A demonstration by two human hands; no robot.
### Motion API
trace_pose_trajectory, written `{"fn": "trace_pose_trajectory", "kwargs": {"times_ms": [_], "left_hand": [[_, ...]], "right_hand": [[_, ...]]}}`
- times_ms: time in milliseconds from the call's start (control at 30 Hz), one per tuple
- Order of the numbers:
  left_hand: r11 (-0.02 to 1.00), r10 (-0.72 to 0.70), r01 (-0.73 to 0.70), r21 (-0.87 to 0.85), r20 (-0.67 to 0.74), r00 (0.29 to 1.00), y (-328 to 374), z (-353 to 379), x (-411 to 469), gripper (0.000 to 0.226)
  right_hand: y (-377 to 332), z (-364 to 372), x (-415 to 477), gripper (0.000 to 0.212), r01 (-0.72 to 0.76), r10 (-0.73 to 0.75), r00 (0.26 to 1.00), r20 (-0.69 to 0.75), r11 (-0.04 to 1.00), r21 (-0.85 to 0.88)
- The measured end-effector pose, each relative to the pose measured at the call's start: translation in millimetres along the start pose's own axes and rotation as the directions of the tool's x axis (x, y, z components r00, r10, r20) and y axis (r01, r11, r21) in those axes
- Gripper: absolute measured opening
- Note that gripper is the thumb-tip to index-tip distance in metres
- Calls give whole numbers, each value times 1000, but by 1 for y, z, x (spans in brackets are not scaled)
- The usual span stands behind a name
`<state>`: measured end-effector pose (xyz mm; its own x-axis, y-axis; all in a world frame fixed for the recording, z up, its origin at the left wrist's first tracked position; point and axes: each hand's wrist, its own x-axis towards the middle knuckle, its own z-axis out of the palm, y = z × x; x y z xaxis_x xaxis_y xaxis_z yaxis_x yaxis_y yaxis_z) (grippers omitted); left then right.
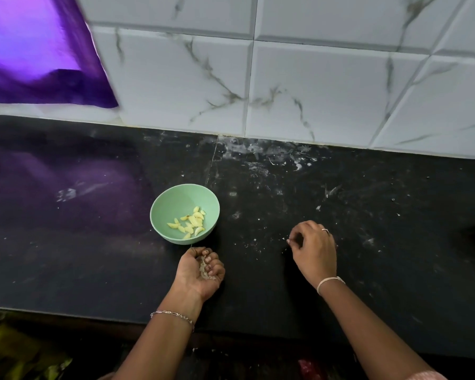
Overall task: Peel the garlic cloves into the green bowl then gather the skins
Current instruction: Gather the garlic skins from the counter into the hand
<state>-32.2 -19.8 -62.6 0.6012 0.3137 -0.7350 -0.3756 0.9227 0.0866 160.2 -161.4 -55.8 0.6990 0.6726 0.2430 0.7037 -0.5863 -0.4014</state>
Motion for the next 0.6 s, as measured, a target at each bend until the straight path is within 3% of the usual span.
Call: {"fn": "trace_pose_trajectory", "kwargs": {"times_ms": [67,133,233,333,433,600], "left_hand": [[1000,2,-2,-2,2,1000,0,-1,0,31],[1000,4,-4,-5,4,1000,-1,-2,0,31],[1000,-4,4,0,10,1000,-4,-2,3,32],[1000,-8,7,15,20,1000,-6,1,4,34],[1000,-6,5,21,18,1000,-6,3,4,34],[1000,-7,7,23,3,1000,-7,3,2,31]], "right_hand": [[-6,4,-8,20,96,-96,995,23,995,18],[-12,15,-26,33,254,-248,962,113,966,-43],[-26,33,-63,58,525,-471,825,311,844,-114],[-39,46,-83,63,653,-574,719,391,751,-99],[-45,54,-76,70,615,-523,753,399,775,-145],[-35,50,-42,86,377,-239,875,421,882,-283]]}}
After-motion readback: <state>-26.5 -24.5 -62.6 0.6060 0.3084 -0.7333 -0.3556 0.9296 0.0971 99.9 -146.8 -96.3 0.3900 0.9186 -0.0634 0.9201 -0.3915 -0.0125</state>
